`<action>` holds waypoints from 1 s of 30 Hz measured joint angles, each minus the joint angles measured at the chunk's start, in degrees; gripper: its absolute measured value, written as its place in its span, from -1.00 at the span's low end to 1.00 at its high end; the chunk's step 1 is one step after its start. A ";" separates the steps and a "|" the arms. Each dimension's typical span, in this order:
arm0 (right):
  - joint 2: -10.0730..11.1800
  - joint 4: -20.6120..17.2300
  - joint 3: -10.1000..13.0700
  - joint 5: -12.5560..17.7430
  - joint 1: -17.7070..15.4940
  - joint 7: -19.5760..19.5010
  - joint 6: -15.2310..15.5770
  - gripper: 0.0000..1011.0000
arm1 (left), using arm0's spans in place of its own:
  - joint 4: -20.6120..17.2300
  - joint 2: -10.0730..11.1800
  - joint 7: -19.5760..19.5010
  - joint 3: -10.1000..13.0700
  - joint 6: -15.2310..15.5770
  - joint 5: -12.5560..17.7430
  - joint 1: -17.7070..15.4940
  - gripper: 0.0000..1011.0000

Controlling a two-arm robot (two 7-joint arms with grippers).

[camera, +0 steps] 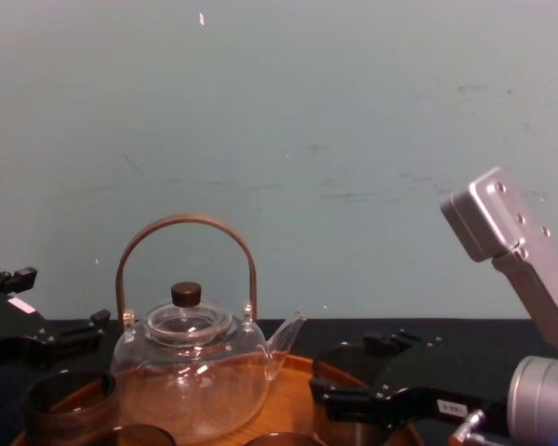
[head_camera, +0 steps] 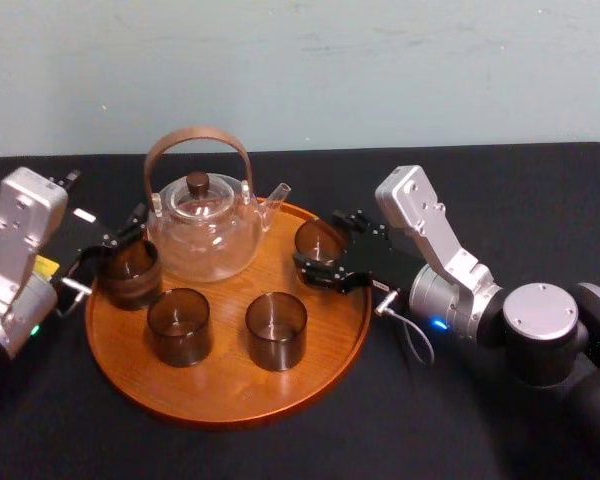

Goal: Pick up the glass from the table and place it on the tray.

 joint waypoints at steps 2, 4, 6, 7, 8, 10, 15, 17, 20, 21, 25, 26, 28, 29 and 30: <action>-0.13 0.27 -0.06 -0.19 0.11 -0.08 -0.16 0.80 | 0.00 0.00 0.00 0.00 0.00 0.00 0.00 0.98; -0.22 0.48 -0.11 -0.40 0.16 -0.17 -0.27 0.80 | 0.00 0.00 0.00 0.00 0.00 0.00 0.00 0.98; -0.35 0.71 -0.21 -0.77 0.27 -0.39 -0.44 0.79 | 0.00 0.00 0.00 0.00 0.00 0.00 0.00 0.98; -0.35 0.72 -0.21 -0.80 0.27 -0.39 -0.45 0.79 | 0.00 0.00 0.00 0.00 0.00 0.00 0.00 0.98; -0.35 0.72 -0.21 -0.80 0.27 -0.40 -0.45 0.79 | 0.00 0.00 0.00 0.00 0.00 0.00 0.00 0.98; -0.35 0.72 -0.21 -0.80 0.27 -0.39 -0.45 0.79 | 0.00 0.00 0.00 0.00 0.00 0.00 0.00 0.98; -0.33 0.69 -0.18 -0.74 0.25 -0.37 -0.45 0.80 | 0.00 0.00 0.00 0.00 0.00 0.00 0.00 0.98; -0.32 0.65 -0.17 -0.70 0.24 -0.35 -0.45 0.82 | 0.00 0.00 0.00 0.00 0.00 0.00 0.00 0.98; -0.32 0.60 -0.15 -0.66 0.23 -0.34 -0.46 0.96 | 0.00 0.00 0.00 0.00 0.00 0.00 0.00 0.98; -0.31 0.60 -0.14 -0.65 0.23 -0.34 -0.46 0.98 | 0.00 0.00 0.00 0.00 0.00 0.00 0.00 0.98; -0.30 0.56 -0.12 -0.58 0.20 -0.32 -0.46 0.98 | 0.00 0.00 0.00 0.00 0.00 0.00 0.00 0.98; -0.29 0.55 -0.11 -0.57 0.20 -0.31 -0.46 0.98 | 0.00 0.00 0.00 0.00 0.00 0.00 0.00 0.98; -0.28 0.54 -0.10 -0.56 0.18 -0.30 -0.46 0.98 | 0.00 0.00 0.00 0.00 0.00 0.00 0.00 0.98; -0.28 0.54 -0.09 -0.55 0.18 -0.29 -0.45 0.98 | 0.00 0.00 0.00 0.00 0.00 0.00 0.00 0.98; -0.28 0.52 -0.02 -0.46 0.16 -0.16 -0.47 0.98 | 0.00 0.00 0.00 0.00 0.00 0.00 0.00 0.98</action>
